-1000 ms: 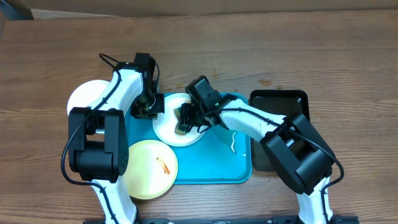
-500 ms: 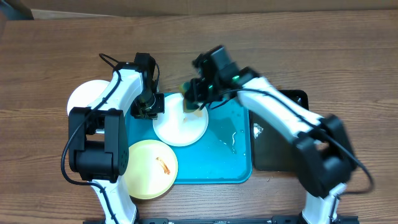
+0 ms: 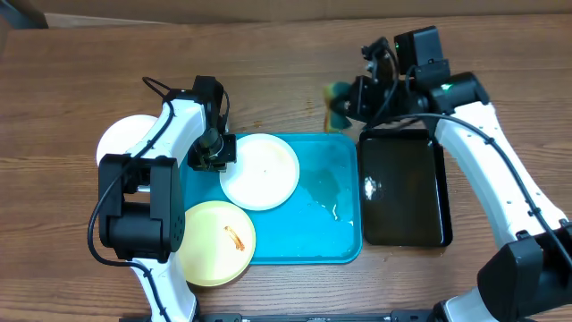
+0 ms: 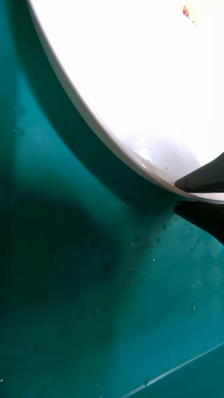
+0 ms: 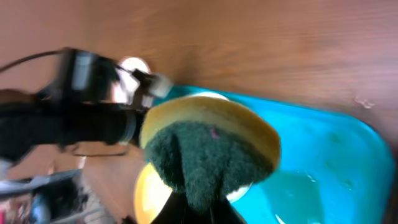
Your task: Clean dirty plates on tray and stack at the side
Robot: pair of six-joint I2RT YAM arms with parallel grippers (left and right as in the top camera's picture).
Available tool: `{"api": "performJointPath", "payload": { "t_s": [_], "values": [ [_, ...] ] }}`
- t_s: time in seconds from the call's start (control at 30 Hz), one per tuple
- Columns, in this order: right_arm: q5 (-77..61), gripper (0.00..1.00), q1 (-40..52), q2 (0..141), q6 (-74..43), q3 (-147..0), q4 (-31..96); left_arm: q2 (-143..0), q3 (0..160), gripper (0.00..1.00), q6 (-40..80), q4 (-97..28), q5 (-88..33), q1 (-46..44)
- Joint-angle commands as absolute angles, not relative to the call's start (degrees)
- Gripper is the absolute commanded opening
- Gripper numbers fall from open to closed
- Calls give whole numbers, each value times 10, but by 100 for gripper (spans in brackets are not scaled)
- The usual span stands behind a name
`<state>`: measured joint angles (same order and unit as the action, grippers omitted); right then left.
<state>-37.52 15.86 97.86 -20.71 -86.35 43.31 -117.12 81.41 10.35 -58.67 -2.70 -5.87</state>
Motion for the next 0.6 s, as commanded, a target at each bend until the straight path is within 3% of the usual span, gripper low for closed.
{"api": "performJointPath", "payload": {
  "t_s": [0.0, 0.17, 0.4, 0.57],
  "values": [
    [-453, 4, 209, 989, -263, -814, 341, -1169, 818, 4, 122, -578, 2, -53],
    [-303, 4, 316, 1027, -349, -731, 142, -1169, 818, 4, 122, -578, 2, -53],
    [-60, 4, 429, 1107, -376, -717, 7, -1169, 818, 4, 122, -578, 2, -53],
    [-37, 4, 438, 1163, -408, -717, -43, -1169, 818, 4, 122, -580, 2, -53]
  ]
}}
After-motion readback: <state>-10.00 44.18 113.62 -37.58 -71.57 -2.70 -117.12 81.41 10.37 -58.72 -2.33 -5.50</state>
